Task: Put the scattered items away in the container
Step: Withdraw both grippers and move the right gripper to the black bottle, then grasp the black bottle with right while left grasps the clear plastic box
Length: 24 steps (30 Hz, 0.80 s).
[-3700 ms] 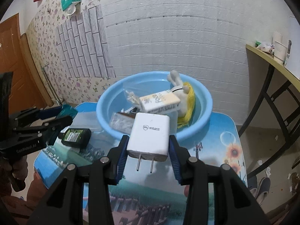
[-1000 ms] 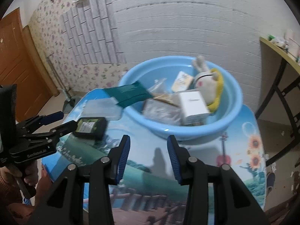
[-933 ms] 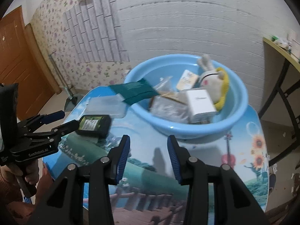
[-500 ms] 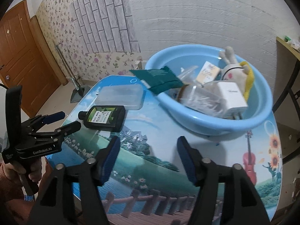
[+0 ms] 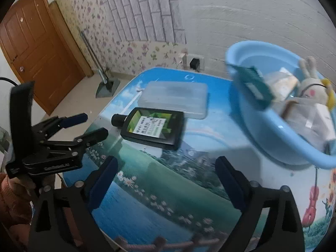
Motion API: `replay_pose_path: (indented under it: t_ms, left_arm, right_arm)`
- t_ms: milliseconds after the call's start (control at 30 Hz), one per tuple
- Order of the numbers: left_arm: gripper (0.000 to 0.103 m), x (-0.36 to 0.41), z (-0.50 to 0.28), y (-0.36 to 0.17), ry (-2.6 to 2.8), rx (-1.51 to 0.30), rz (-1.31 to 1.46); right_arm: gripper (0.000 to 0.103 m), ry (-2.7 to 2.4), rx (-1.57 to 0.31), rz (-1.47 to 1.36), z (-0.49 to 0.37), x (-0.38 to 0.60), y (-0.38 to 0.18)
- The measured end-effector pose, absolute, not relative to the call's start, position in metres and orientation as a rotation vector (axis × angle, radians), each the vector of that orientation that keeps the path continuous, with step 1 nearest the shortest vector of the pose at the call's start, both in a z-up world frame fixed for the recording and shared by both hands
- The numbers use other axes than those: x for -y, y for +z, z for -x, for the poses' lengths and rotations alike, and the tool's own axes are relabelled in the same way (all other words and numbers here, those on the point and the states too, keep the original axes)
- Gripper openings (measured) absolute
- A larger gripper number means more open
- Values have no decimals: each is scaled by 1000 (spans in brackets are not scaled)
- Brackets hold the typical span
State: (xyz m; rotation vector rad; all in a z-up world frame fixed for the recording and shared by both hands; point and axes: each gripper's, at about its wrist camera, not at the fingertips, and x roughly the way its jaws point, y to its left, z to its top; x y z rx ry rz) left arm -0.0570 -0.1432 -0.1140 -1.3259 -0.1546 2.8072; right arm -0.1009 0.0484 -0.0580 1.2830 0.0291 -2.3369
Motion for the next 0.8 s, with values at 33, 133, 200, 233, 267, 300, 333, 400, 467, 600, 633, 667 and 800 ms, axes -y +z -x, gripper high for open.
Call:
replay_pose_path:
  t_ms: [33,133,200,233,267,300,333,400,467,600,633,667,800]
  left_arm:
    - [79,146,57,-114,2810,157,1321]
    - [79,153,56,-115,2816,150,1315]
    - [79,159,56,-115,2817,155,1316]
    - [79,162,56,-116,2818,163,1319]
    - [79,164,56,-117,2818,169,1321]
    - [79,167,56,-118,2818,176,1325]
    - [79,169,56,-119,2818,181,1327]
    - [79,173,55,-122,2817,193,1335]
    - [79,175,55,-126,2812,202,1343]
    - [79,177,55,-129,2803,213,1348]
    - [79,177,55,-129,2801,214,1348]
    - [79,177,55,-129,2801,214,1346]
    - [79,178,55,-128,2800,219,1338]
  right_arm:
    - [98,-2339,-34,-1286,104,-43,-61]
    - [98,-2348,-32,-1301,112,-33,-66]
    - [98,-2351,-25,-1320,120,-28,-69]
    - [98,-2353,-21,-1326,124,-26,-71]
    - [98,-2353,-16,-1335,128,-24,-73]
    - [98,-2351,-10,-1351,133,-21,-76]
    - [99,-2347,-6,-1360,135,-18,-78]
    - [99,-2341,-5,-1372,140,-12,-80]
    - [103,-2332,-23,-1377,142,-6,-83]
    - [103,-2330,-61,-1393,146,5,-88]
    - [103,-2331,-67,-1399,147,6,-89]
    - [103,-2337,-82,-1409,149,9,-91]
    - [103,-2350,-127,-1414,150,11,-96]
